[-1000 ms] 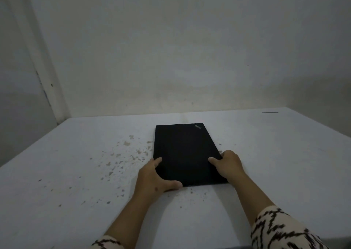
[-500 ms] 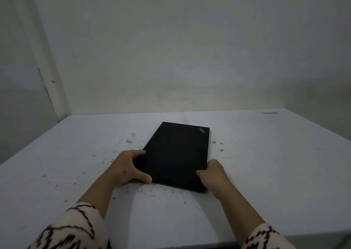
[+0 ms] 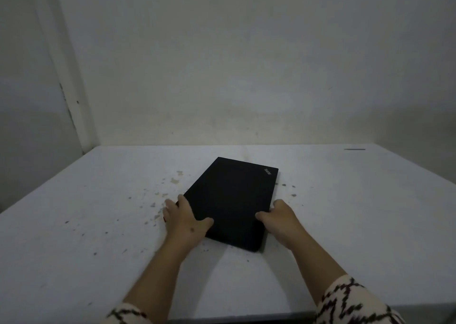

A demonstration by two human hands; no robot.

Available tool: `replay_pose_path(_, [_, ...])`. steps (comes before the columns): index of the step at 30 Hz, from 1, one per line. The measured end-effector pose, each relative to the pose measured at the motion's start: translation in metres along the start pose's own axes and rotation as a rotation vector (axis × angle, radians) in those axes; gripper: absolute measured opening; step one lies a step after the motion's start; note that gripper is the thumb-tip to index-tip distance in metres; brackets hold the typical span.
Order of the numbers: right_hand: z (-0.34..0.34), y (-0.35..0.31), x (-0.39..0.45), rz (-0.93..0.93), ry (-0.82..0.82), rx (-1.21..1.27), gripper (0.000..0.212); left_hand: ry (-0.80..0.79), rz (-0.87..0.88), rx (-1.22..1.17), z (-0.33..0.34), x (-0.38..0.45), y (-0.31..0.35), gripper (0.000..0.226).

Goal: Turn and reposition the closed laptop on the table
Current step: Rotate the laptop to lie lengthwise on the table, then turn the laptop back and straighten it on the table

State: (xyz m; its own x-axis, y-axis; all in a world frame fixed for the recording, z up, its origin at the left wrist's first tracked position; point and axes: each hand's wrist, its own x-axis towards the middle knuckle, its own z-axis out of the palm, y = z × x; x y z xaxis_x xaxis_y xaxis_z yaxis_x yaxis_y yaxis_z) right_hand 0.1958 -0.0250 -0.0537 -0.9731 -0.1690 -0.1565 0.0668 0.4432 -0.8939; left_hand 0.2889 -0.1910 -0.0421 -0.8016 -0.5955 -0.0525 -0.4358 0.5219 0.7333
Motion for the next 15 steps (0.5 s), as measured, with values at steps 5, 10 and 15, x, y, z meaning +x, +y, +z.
replay_pose_path(5, [-0.002, 0.001, 0.033, -0.075, 0.061, -0.141, 0.042, 0.16, -0.232, -0.413, 0.03, -0.018, 0.009, 0.096])
replay_pose_path(10, [-0.012, 0.0, 0.063, -0.137, 0.104, -0.276, 0.043, 0.182, -0.252, -0.561, 0.047, -0.019, 0.02, 0.094])
replay_pose_path(15, [-0.019, -0.005, 0.088, -0.193, 0.113, -0.408, 0.036, 0.25, -0.305, -0.546, 0.057, -0.013, 0.025, 0.094])
